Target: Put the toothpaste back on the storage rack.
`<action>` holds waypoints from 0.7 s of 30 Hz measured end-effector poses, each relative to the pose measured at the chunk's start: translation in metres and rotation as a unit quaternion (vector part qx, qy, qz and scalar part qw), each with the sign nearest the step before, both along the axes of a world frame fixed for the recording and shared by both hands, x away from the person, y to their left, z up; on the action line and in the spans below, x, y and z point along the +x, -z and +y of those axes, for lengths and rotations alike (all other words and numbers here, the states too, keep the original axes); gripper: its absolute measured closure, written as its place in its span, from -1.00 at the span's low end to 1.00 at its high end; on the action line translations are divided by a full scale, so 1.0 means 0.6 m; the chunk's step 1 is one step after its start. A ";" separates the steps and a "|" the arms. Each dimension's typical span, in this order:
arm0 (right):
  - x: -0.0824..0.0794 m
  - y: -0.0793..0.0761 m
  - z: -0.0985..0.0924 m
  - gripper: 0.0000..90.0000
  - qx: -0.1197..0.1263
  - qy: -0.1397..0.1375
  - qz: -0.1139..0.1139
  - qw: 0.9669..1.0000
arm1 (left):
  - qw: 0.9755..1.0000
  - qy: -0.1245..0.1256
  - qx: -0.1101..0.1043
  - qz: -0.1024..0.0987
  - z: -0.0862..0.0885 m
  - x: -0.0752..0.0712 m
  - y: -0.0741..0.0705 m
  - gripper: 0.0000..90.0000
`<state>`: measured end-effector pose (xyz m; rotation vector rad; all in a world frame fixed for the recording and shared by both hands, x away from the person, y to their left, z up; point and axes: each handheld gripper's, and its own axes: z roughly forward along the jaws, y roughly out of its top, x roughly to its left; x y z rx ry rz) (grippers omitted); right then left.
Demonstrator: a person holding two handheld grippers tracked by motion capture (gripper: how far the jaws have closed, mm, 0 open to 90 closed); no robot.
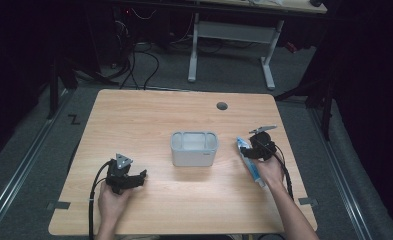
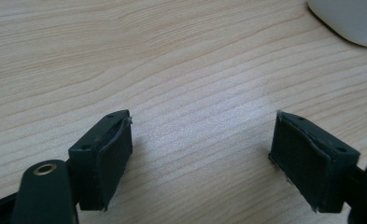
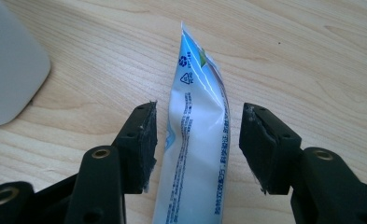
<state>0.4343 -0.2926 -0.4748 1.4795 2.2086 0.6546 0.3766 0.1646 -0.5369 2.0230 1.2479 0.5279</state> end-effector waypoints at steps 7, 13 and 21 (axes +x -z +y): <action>0.013 0.014 0.001 0.02 -0.006 0.003 0.022 1.000 | 1.000 0.000 0.000 0.000 0.000 0.000 0.000 -0.53; 0.023 0.029 -0.001 0.02 -0.007 0.010 0.050 0.999 | 1.000 0.000 0.000 0.000 0.000 0.000 0.000 -0.53; 0.028 0.040 0.002 0.13 -0.007 0.008 0.072 0.997 | 1.000 0.000 0.001 0.000 0.000 0.000 0.000 -0.53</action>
